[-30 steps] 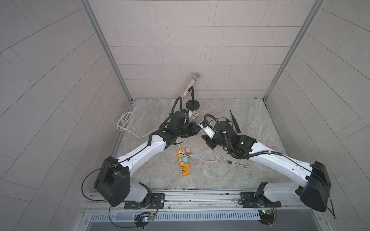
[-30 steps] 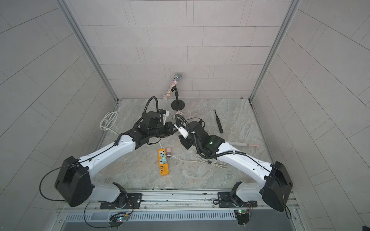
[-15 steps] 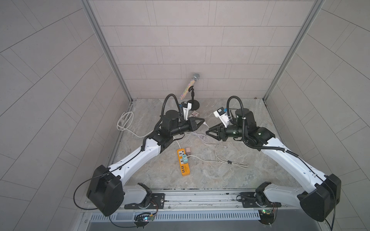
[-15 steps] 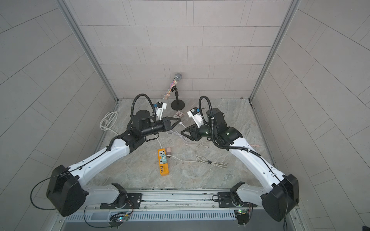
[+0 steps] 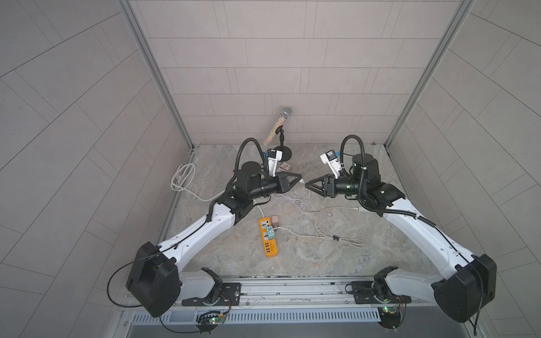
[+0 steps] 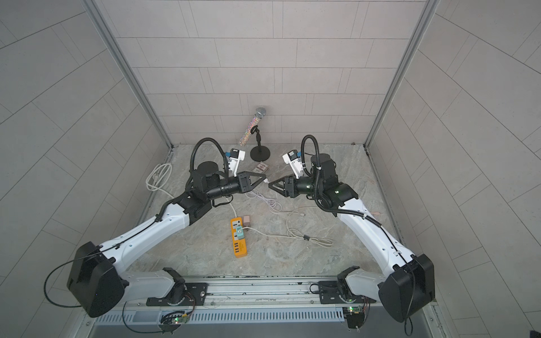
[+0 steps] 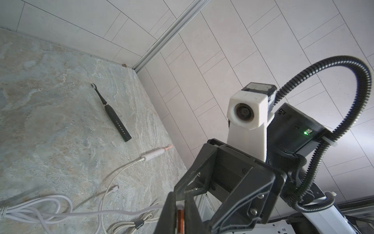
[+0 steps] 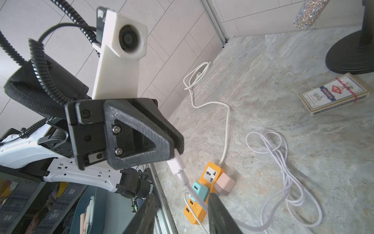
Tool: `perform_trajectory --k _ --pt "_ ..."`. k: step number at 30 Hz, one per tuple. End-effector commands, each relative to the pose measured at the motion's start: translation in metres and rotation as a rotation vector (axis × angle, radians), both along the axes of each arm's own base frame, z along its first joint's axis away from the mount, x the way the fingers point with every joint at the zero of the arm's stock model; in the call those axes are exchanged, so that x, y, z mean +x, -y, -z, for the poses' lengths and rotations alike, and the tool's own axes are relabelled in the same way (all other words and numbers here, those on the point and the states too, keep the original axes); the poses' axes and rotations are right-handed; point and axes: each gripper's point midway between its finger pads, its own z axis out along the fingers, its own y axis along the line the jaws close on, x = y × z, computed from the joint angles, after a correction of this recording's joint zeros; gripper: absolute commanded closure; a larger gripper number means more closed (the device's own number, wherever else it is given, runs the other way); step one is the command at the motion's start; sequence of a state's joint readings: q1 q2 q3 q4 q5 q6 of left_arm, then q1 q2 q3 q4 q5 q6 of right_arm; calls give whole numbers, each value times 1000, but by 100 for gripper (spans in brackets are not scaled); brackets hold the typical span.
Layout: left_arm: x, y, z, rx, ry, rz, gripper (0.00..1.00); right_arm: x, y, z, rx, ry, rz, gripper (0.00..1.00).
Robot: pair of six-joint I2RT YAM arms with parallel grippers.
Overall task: Charge the electric toothbrush
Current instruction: Pick up the charging cable from the center of the board.
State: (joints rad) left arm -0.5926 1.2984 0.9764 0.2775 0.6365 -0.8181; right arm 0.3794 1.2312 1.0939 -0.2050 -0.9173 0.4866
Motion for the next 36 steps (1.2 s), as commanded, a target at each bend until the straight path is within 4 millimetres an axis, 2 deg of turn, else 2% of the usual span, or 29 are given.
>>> perform_trajectory --k 1,5,11,17,23,25,28,36 --pt "-13 0 -15 -26 49 37 100 2 -10 -16 55 28 -43 57" --pt "-14 2 -18 -41 53 43 100 3 -24 -12 64 6 -100 62" --pt "-15 1 -20 -44 61 44 100 -1 -24 -13 82 7 -106 74" --pt "-16 -2 -17 -35 58 36 100 2 -13 -16 100 8 -66 74" --pt "-16 -3 -16 -27 64 24 100 2 -16 -23 156 -6 -79 78" --pt "-16 -3 -17 -30 68 24 100 3 -17 -21 165 -23 -85 78" --pt "-14 -4 -18 -32 75 16 100 2 -19 -15 163 -45 -97 72" --pt "-7 0 -25 -56 96 6 100 -9 -21 -10 176 -73 -130 74"
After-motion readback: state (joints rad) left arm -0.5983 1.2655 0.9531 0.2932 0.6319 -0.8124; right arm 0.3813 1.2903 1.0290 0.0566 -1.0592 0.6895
